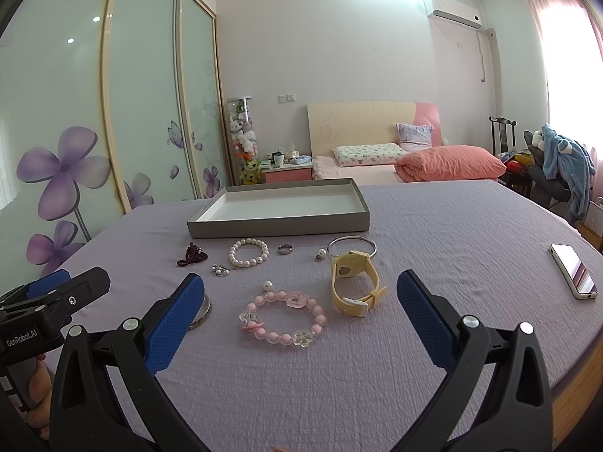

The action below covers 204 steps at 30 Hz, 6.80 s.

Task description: Organize jewelry

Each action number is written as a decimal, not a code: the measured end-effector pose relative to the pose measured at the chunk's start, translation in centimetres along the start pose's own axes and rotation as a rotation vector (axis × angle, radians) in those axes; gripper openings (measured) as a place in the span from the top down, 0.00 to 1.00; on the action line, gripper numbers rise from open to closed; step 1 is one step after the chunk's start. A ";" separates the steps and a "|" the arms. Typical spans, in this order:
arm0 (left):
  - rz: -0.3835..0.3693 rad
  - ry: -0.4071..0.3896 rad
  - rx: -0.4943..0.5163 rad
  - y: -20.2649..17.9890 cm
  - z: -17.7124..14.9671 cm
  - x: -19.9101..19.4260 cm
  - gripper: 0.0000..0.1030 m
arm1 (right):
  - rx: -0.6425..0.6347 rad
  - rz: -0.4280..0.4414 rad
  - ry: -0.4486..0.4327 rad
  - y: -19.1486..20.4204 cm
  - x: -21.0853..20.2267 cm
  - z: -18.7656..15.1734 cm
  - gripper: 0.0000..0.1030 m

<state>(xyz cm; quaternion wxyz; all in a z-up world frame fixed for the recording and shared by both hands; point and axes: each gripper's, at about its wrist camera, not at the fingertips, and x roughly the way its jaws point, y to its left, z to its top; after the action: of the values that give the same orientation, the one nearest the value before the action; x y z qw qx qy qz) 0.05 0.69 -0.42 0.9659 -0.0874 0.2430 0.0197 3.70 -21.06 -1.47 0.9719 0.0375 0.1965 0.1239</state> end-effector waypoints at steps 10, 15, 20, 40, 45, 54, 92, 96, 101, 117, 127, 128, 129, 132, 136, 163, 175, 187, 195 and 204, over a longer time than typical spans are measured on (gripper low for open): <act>-0.001 0.002 -0.002 0.3 0.1 -0.1 0.02 | 0.001 0.000 0.000 0.0 0.0 0.0 0.01; 0.000 0.004 -0.004 -0.6 -0.4 0.5 0.02 | 0.000 0.000 0.000 0.0 0.1 -0.1 0.01; -0.001 0.004 -0.004 -0.6 -0.4 0.5 0.02 | 0.000 0.000 0.001 -0.1 0.1 -0.1 0.01; -0.003 0.009 -0.007 -0.8 -0.7 0.7 0.02 | 0.000 -0.002 0.003 -0.2 0.1 -0.3 0.01; -0.004 0.010 -0.008 -0.8 -0.8 0.8 0.02 | 0.001 -0.002 0.003 -0.2 0.1 -0.2 0.01; -0.004 0.020 -0.009 -1.2 -1.2 1.1 0.02 | 0.004 -0.004 0.012 -0.9 0.8 -1.3 0.01; 0.029 0.328 0.036 0.2 -1.0 10.1 0.02 | 0.095 -0.099 0.484 -6.3 14.1 0.3 0.44; 0.037 0.345 0.038 0.0 -0.9 10.7 0.02 | 0.130 -0.055 0.446 -6.8 13.5 0.5 0.62; 0.049 0.370 0.060 -0.4 -0.9 11.7 0.02 | 0.138 -0.041 0.385 -6.9 12.4 1.4 0.63; 0.092 0.451 0.120 -2.4 -1.1 15.1 0.15 | 0.128 -0.030 0.370 -6.9 11.8 1.7 0.62; 0.082 0.428 0.086 -0.9 0.3 14.2 0.35 | 0.101 0.012 0.323 -6.4 10.7 3.8 0.62; 0.083 0.421 0.077 -0.4 0.8 14.0 0.35 | 0.096 0.020 0.315 -6.3 10.6 4.3 0.62; 0.085 0.411 0.070 0.0 1.5 13.8 0.35 | 0.091 0.026 0.307 -6.2 10.6 4.8 0.62; 0.116 0.357 0.084 0.4 3.9 13.0 0.35 | 0.072 0.033 0.280 -6.1 11.0 6.4 0.62; 0.126 0.297 0.078 1.0 7.9 13.2 0.35 | 0.046 0.057 0.243 -5.9 12.2 9.6 0.62; 0.094 0.389 0.001 0.3 17.8 37.3 0.35 | -0.001 -0.038 0.599 -5.8 39.1 12.8 0.55; 0.133 0.417 -0.044 0.8 17.2 38.6 0.31 | 0.020 0.011 0.461 -8.1 33.0 13.9 0.32; 0.117 0.213 -0.087 4.0 17.2 23.6 0.12 | 0.026 0.128 0.343 -8.2 21.3 12.3 0.32; 0.119 0.181 -0.054 4.9 10.7 14.4 0.09 | -0.062 0.173 0.379 -6.2 15.5 7.1 0.38; 0.066 0.261 0.002 3.9 5.3 11.8 0.10 | -0.105 0.226 0.499 -4.7 13.3 1.3 0.54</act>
<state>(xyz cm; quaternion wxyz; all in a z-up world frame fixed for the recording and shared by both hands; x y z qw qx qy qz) 12.63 5.37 -2.03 0.9250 -0.0804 0.3692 0.0396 17.13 -22.24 -5.80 0.8741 -0.0229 0.4178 0.2468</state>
